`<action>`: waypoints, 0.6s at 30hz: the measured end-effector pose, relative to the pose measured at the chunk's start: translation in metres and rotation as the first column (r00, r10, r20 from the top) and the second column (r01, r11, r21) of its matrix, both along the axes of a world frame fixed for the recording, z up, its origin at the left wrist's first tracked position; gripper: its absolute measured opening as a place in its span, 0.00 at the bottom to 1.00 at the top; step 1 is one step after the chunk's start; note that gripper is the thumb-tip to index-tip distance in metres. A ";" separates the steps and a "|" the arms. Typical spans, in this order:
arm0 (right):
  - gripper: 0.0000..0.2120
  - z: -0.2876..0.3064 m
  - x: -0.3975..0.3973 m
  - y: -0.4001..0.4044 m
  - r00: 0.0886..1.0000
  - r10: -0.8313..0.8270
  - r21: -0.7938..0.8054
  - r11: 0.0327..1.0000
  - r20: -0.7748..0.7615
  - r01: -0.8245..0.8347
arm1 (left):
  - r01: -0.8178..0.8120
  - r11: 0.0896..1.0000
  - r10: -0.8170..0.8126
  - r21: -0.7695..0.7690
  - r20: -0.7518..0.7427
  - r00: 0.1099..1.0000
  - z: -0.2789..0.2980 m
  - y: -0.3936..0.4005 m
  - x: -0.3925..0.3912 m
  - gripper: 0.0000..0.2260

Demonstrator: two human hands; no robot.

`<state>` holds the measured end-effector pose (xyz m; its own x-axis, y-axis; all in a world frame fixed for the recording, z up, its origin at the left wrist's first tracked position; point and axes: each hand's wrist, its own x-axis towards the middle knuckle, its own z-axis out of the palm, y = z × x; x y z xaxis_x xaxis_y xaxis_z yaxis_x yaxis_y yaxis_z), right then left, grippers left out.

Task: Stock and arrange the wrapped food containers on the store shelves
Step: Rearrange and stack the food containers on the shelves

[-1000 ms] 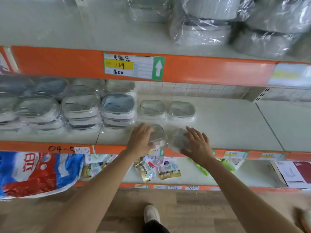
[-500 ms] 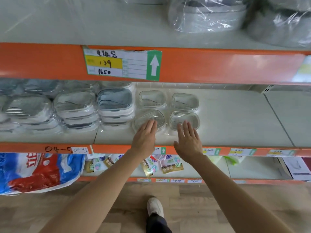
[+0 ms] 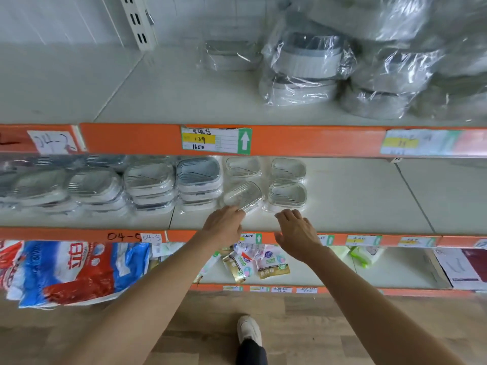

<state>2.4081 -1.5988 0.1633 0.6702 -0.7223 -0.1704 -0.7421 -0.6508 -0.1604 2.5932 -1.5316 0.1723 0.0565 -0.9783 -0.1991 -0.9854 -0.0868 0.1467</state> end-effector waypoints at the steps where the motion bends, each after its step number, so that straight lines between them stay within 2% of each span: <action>1: 0.20 0.013 -0.002 0.008 1.000 0.013 -0.013 1.000 0.006 -0.013 | 0.010 1.000 -0.010 -0.007 0.018 1.000 0.014 0.010 0.000 0.13; 7: 0.17 0.103 -0.017 0.055 0.995 0.104 -0.122 0.987 -0.014 -0.104 | 0.106 0.993 -0.097 -0.047 0.170 0.981 0.107 0.071 -0.010 0.10; 12: 0.17 0.186 -0.028 0.071 0.989 0.144 -0.270 0.953 0.016 -0.134 | 0.168 0.978 -0.125 -0.125 0.294 0.948 0.191 0.083 -0.015 0.10; 15: 0.18 0.231 -0.031 0.068 0.990 0.135 -0.342 0.933 0.051 -0.109 | 0.180 0.944 -0.098 -0.275 0.288 0.952 0.235 0.073 -0.018 0.08; 18: 0.17 0.267 -0.034 0.056 0.990 0.113 -0.410 0.909 0.078 -0.072 | 0.145 0.904 -0.073 -0.402 0.188 0.979 0.266 0.058 -0.021 0.07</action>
<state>2.3737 -1.5432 0.4305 0.7357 -0.6491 0.1935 -0.6696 -0.7401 0.0627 2.5724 -1.4734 0.4387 -0.0582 -0.9726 0.2250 -0.9983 0.0554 -0.0188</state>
